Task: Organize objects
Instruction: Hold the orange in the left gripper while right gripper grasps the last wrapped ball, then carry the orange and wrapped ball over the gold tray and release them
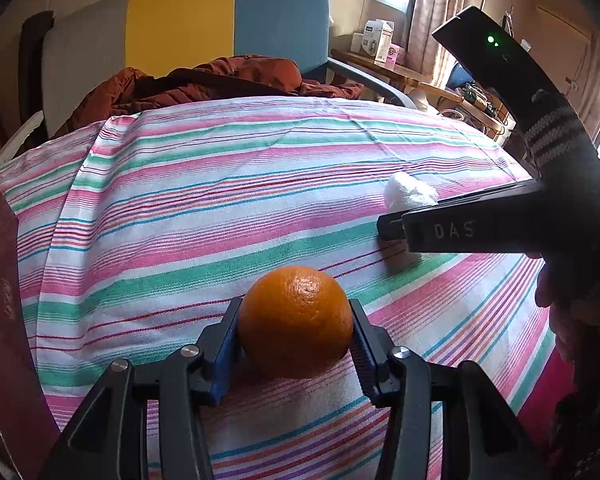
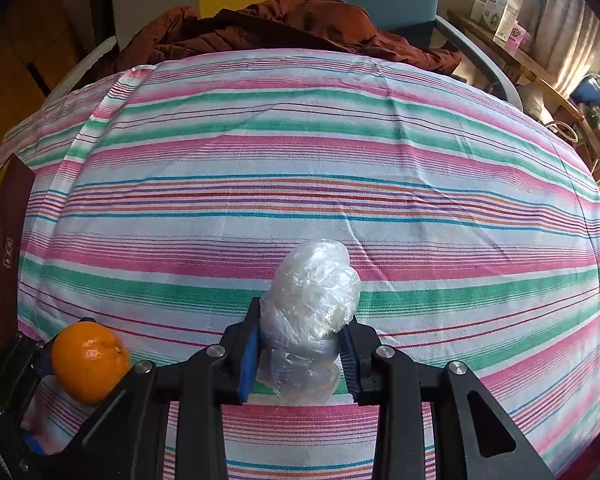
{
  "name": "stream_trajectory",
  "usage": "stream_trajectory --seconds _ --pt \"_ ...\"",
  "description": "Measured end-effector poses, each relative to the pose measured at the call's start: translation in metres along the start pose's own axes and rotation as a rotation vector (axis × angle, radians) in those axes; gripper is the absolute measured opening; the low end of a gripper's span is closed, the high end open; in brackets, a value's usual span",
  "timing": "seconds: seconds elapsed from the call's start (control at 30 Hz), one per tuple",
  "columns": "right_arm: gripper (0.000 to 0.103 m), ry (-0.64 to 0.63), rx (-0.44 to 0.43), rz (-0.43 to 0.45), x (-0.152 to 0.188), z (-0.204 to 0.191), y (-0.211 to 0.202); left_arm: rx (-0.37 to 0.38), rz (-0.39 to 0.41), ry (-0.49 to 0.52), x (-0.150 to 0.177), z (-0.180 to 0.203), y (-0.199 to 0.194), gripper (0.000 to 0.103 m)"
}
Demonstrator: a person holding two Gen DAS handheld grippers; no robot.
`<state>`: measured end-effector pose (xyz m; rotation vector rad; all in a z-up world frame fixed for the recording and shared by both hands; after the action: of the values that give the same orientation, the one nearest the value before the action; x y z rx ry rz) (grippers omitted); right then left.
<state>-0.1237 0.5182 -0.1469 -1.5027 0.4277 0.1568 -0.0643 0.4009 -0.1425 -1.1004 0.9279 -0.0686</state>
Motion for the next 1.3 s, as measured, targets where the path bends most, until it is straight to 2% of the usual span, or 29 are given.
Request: stream_trajectory --seconds 0.2,0.43,0.57,0.9,1.13,1.3 --pt "0.035 0.001 0.002 0.003 0.001 0.000 -0.001 -0.035 -0.004 0.022 0.002 0.002 -0.003 0.050" --pt "0.035 0.015 -0.012 0.018 -0.002 0.001 -0.005 -0.052 -0.018 -0.003 0.004 -0.003 -0.015 0.050" --pt "0.035 0.010 -0.045 0.037 -0.003 -0.004 -0.009 -0.053 0.018 0.005 0.000 -0.003 -0.035 0.050" --pt "0.035 -0.005 -0.050 0.047 -0.003 -0.009 -0.010 -0.058 0.109 0.013 -0.012 -0.007 -0.089 0.050" --pt "0.035 -0.055 -0.061 0.040 0.001 -0.024 -0.008 -0.095 0.144 -0.016 -0.009 -0.032 -0.121 0.050" --pt "0.035 -0.094 -0.101 0.019 0.007 -0.037 -0.006 -0.136 0.165 -0.038 -0.003 -0.056 -0.142 0.050"
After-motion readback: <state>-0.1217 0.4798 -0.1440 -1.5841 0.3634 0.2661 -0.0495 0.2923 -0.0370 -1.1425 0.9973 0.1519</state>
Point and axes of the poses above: each gripper's, at about its wrist camera, not at the fingertips, and y roughly the way its jaws point, z to its right, x to its underside, the point moved 7 cm from there along y, roughly the way its jaws point, and after that the axes turned 1 degree about -z, right-handed, at the moved point
